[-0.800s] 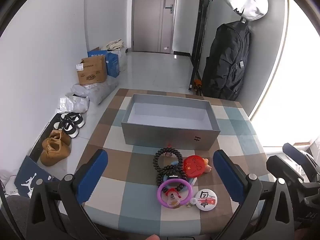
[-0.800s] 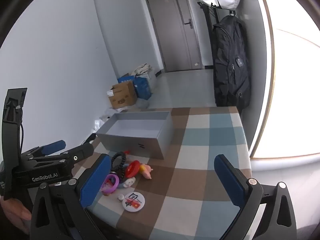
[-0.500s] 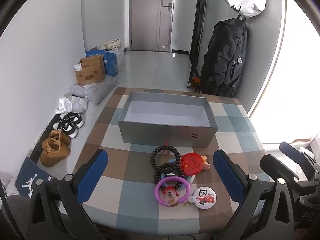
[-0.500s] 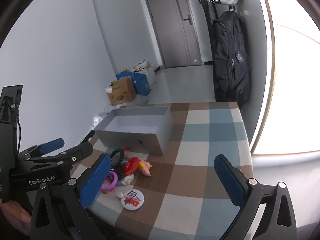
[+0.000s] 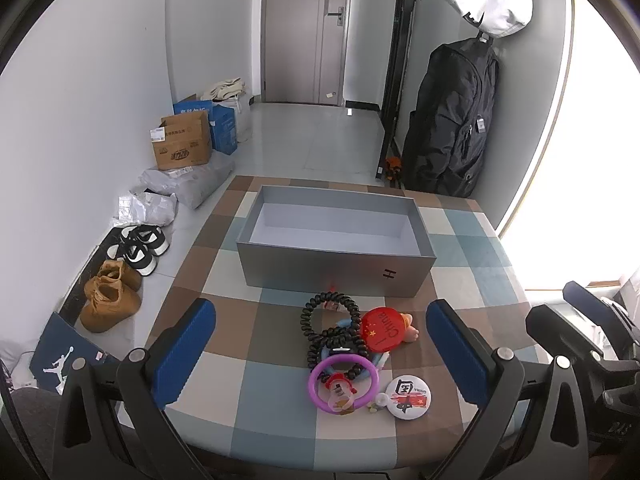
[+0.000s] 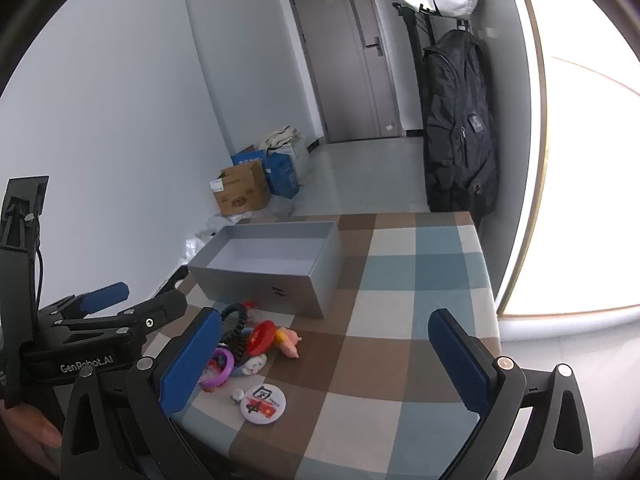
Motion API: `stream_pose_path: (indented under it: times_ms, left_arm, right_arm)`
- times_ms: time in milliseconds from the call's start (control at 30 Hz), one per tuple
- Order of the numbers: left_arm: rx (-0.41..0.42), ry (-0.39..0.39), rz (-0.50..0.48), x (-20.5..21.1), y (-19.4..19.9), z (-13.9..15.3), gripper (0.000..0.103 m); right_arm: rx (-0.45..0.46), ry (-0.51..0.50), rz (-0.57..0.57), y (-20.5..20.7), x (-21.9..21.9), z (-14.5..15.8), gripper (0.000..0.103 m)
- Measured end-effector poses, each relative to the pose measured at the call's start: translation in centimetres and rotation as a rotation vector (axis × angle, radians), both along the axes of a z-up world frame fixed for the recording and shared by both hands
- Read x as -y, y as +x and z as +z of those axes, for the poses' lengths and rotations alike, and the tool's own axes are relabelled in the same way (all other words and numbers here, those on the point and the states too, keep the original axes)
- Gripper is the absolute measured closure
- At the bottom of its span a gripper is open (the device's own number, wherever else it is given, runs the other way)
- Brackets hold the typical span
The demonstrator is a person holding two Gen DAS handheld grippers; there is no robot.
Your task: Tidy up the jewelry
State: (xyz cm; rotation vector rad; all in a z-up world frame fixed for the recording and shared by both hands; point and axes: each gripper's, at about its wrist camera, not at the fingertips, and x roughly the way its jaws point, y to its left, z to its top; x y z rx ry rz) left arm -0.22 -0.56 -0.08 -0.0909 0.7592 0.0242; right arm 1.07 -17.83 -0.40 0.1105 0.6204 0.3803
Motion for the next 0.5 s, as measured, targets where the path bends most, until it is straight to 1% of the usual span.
stream_pose_path:
  times_ms: [500]
  left_arm:
    - [-0.013,-0.013,-0.007,-0.02,0.05,0.00,0.001]
  right_arm:
    - [0.006,-0.012,0.003,-0.04,-0.25,0.22,0.000]
